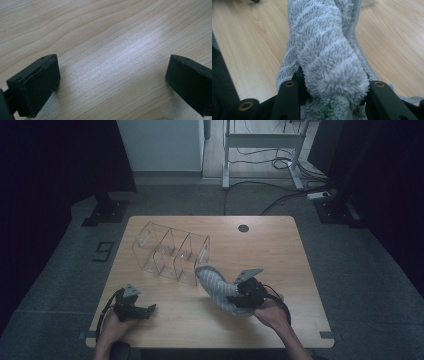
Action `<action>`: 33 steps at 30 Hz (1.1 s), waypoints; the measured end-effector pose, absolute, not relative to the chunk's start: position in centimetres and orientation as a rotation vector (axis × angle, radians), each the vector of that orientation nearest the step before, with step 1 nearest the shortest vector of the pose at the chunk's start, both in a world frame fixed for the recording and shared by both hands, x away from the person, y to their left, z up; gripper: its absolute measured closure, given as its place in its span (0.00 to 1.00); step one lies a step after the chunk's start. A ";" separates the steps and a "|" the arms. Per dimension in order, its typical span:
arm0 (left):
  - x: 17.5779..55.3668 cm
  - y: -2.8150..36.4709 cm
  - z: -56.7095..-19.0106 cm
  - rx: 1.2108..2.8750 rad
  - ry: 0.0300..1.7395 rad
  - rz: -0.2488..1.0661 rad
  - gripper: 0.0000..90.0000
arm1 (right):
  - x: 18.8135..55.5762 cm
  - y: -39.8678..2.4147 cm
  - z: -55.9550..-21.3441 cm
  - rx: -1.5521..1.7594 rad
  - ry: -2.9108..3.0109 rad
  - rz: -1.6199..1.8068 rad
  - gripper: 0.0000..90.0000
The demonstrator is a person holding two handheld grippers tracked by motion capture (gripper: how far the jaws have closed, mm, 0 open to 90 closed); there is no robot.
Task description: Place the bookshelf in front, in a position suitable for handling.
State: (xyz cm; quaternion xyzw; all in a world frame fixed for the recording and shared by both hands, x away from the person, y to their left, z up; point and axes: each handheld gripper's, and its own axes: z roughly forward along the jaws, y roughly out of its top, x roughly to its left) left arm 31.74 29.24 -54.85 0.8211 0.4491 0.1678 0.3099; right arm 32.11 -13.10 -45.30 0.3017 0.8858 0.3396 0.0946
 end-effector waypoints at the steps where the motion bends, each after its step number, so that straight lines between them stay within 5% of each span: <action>1: 31.7 29.2 -54.8 2.169 1.186 0.443 0.00 | 32.1 -13.6 -45.3 0.909 2.618 1.005 0.67; 33: 31.8 29.1 -54.8 2.169 1.187 0.444 0.00 | 30.9 -28.4 -45.2 1.311 2.303 0.886 0.66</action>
